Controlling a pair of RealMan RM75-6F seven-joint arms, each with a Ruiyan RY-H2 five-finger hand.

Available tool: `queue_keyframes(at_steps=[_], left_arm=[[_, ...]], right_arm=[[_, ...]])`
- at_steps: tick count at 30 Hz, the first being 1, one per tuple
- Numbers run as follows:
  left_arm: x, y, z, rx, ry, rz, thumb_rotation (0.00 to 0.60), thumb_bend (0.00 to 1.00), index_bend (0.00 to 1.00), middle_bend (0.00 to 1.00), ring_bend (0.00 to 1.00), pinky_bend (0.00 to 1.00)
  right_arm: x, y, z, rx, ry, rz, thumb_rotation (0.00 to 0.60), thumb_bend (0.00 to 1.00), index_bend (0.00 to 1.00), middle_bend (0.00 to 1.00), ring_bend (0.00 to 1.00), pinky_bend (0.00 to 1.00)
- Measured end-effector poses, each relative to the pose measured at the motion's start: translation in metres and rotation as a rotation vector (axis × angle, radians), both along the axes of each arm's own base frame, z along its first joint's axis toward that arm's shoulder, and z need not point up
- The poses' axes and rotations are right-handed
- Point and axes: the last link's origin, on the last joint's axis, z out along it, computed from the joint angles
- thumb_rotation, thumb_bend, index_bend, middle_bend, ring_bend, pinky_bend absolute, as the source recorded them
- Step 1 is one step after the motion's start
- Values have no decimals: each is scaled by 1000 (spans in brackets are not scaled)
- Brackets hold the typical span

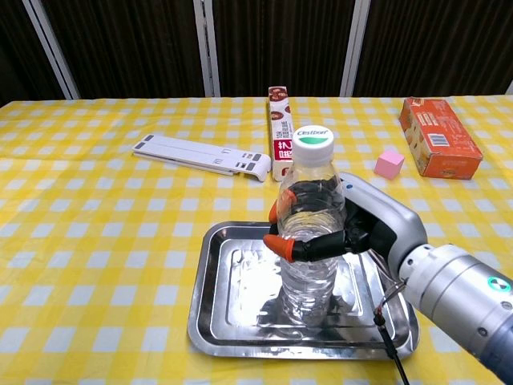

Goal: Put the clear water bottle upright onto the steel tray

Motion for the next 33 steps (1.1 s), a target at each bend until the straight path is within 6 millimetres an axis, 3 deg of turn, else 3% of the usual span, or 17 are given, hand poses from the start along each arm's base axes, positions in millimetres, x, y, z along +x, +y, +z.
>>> queue_keyframes(at_steps=[8, 17, 23, 33], left_arm=[[2, 0, -3, -10, 9, -5, 600, 215, 132, 0, 0, 0], [1, 0, -3, -6, 9, -4, 600, 215, 132, 0, 0, 0], [2, -1, -3, -9, 9, -9, 600, 215, 132, 0, 0, 0], [1, -3, 0, 2, -6, -5, 600, 215, 132, 0, 0, 0]], right_arm=[[-3, 0, 2, 51, 20, 25, 600, 64, 246, 224, 21, 0], [-11, -3, 13, 68, 35, 26, 600, 58, 211, 157, 0, 0], [-34, -6, 38, 49, 68, 1, 600, 48, 211, 157, 0, 0], [-97, 4, 102, 98, 149, -32, 600, 47, 211, 152, 0, 0]])
